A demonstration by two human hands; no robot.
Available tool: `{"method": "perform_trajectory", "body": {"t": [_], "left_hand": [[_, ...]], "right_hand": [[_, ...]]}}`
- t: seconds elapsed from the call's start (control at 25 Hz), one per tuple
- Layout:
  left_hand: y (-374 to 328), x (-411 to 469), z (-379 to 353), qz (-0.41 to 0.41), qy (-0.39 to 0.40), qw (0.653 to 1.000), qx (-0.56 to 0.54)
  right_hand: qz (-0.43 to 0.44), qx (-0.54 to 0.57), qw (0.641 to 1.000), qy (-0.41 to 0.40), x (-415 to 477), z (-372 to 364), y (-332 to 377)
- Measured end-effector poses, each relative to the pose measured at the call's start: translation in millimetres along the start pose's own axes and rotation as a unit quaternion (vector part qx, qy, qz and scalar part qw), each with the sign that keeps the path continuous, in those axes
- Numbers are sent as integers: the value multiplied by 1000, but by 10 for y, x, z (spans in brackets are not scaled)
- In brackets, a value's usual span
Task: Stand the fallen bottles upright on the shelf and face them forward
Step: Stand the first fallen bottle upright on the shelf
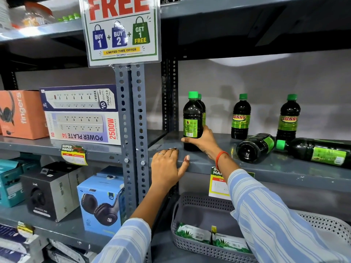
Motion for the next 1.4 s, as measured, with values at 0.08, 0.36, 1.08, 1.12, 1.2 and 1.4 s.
{"method": "perform_trajectory", "body": {"t": [0.08, 0.36, 1.08, 1.12, 1.2, 1.4], "left_hand": [[0, 3, 8, 3, 5, 1000, 1], [-5, -4, 12, 5, 15, 1000, -1], [-1, -128, -30, 33, 38, 998, -46], [0, -128, -37, 32, 40, 998, -46], [10, -137, -62, 22, 33, 998, -45], [-6, -138, -69, 33, 8, 998, -49]], "right_hand": [[-5, 24, 1000, 3, -24, 17, 10], [-18, -18, 1000, 6, -11, -28, 28], [-4, -53, 999, 11, -53, 0, 54], [-1, -51, 999, 18, -65, -5, 62], [11, -45, 998, 32, -119, -22, 87], [35, -16, 996, 83, -287, -90, 147]]}}
Point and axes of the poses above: each hand's wrist, its own x-axis towards the middle knuckle, its own z-axis out of the back of the hand, y = z × x, the point moved 2 cm from there along x, towards the middle knuckle, and after that the axes turned 12 degrees about y, right-handed, at the moved point
